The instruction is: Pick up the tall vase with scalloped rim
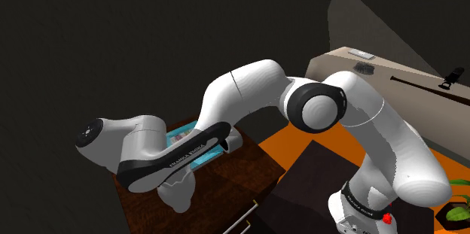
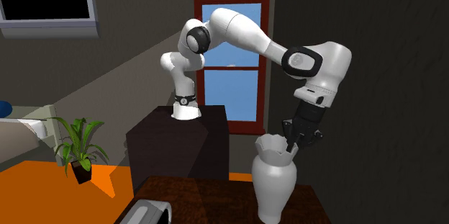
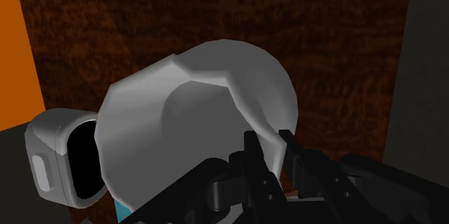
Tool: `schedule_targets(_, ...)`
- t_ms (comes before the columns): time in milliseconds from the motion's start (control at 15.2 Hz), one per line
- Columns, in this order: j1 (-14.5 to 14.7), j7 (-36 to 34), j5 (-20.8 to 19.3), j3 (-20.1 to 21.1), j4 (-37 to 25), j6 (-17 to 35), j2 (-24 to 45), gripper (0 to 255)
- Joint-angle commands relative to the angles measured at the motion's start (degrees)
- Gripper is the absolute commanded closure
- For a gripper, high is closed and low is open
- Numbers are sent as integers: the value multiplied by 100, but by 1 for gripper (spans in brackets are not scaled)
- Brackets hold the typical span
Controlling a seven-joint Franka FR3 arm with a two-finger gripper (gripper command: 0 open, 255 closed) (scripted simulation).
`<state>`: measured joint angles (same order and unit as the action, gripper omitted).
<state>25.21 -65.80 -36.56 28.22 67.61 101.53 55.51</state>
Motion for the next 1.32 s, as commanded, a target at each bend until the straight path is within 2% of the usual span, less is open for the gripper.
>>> schedule_targets(0, 0, 0, -1, 0, -3, 0, -3, 255)
schedule_targets(264, 5, -1, -2, -1, -11, -1, 5, 255)
schedule_targets(1254, -13, 225, 201, 150, -237, -705, -533, 255)
